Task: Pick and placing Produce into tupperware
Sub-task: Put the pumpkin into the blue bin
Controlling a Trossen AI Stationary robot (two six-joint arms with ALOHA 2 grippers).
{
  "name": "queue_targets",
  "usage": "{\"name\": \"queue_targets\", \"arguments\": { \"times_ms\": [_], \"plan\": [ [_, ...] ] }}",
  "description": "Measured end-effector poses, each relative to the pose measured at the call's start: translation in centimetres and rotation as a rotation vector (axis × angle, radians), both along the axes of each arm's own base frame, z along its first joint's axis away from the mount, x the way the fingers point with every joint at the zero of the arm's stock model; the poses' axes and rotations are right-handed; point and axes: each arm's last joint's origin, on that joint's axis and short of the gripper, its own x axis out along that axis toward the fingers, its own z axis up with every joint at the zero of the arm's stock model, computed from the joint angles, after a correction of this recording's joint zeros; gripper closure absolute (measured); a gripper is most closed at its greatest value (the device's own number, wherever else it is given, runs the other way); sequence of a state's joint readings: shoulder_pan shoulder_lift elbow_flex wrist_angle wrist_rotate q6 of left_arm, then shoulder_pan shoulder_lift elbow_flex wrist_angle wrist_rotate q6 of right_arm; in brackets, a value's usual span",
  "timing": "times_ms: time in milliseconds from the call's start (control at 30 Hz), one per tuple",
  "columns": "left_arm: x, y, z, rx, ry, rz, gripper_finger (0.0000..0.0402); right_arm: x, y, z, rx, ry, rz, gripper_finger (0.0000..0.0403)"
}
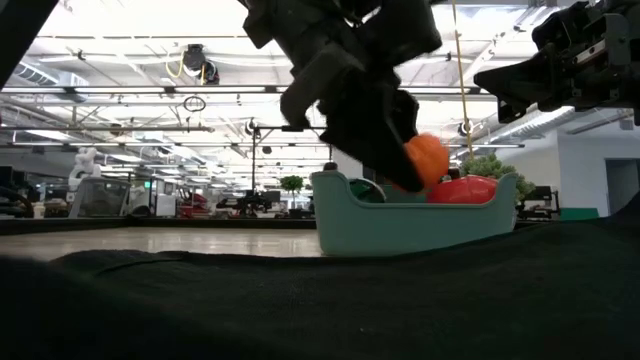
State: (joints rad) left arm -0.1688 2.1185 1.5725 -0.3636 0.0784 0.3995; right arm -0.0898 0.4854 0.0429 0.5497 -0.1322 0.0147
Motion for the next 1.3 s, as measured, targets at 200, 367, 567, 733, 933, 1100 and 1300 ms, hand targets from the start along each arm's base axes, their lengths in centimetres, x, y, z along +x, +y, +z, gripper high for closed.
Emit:
{"name": "queue_targets", "arguments": {
  "times_ms": [200, 367, 567, 733, 933, 1100, 1300],
  "plan": [
    [0.2, -0.1, -1.0, 0.017, 0.009, -0.02, 0.0156, 0.0, 0.0, 0.0, 0.0, -0.001, 0.0, 0.0403],
    [0.2, 0.0, -1.0, 0.019, 0.007, -0.022, 0.0156, 0.0, 0.0, 0.0, 0.0, 0.003, 0.0, 0.0403],
    [0.1, -0.1, -1.0, 0.025, 0.012, -0.032, 0.0156, 0.0, 0.0, 0.0, 0.0, 0.003, 0.0, 0.0403],
    [0.1, -0.2, -1.0, 0.024, 0.016, -0.035, 0.0156, 0.0, 0.0, 0.0, 0.0, 0.003, 0.0, 0.0403],
    [0.1, -0.2, -1.0, 0.016, 0.018, -0.047, 0.0145, 0.0, 0.0, 0.0, 0.0, 0.003, 0.0, 0.0403],
    [0.1, -0.3, -1.2, 0.014, 0.023, -0.061, 0.0113, 0.0, 0.0, 0.0, 0.0, 0.003, 0.0, 0.0403],
    [0.1, -0.3, -1.2, 0.013, 0.014, -0.06, 0.0104, 0.0, 0.0, 0.0, 0.0, 0.003, 0.0, 0.0403]
  ]
}}
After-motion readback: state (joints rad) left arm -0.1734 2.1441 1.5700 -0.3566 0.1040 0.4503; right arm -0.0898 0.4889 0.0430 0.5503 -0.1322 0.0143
